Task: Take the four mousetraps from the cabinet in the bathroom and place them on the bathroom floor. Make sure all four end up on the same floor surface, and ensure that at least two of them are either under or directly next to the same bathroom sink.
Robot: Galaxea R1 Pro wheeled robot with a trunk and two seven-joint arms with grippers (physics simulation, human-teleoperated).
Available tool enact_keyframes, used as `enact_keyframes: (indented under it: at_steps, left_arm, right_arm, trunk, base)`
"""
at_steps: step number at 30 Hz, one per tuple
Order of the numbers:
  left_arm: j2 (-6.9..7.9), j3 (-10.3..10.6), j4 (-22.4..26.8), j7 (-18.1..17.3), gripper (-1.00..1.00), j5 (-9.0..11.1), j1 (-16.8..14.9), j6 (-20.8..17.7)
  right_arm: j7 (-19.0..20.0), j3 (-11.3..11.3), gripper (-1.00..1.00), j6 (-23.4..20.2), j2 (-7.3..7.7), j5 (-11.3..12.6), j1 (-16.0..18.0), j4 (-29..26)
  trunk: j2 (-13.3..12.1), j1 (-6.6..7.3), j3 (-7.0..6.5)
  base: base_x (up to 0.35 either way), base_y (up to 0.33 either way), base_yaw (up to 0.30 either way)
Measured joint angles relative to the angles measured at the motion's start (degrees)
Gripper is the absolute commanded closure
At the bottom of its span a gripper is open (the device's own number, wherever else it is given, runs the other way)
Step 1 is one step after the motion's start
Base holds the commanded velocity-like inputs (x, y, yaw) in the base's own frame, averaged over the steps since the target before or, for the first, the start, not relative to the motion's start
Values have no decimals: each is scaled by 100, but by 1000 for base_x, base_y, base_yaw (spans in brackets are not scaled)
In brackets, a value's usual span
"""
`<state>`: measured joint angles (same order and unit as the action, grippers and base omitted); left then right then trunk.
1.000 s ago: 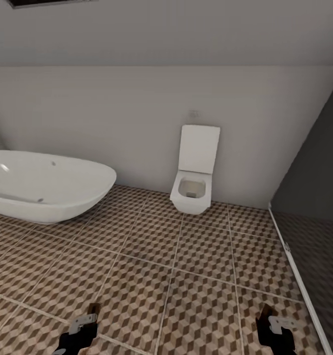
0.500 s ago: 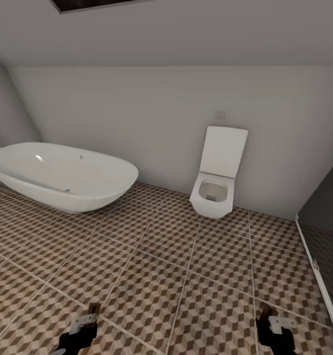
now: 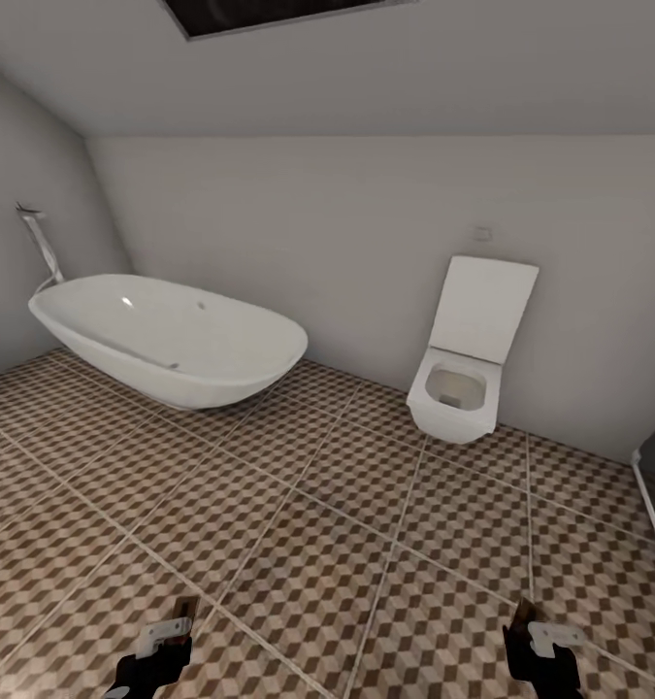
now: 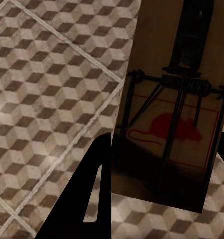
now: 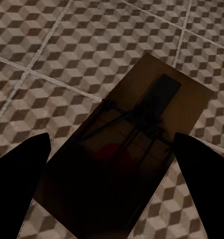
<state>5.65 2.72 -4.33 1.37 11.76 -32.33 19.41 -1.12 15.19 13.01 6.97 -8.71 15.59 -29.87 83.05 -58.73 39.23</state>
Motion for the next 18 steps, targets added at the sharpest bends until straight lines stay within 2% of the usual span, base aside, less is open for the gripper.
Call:
enact_keyframes:
  at_steps: [18]
  left_arm:
    - [0,0,0,0,100,0,0,0]
  right_arm:
    - [1,2,100,0,0,0,-1,4]
  trunk:
    - [0,0,-129]
  base:
    - [0,0,206]
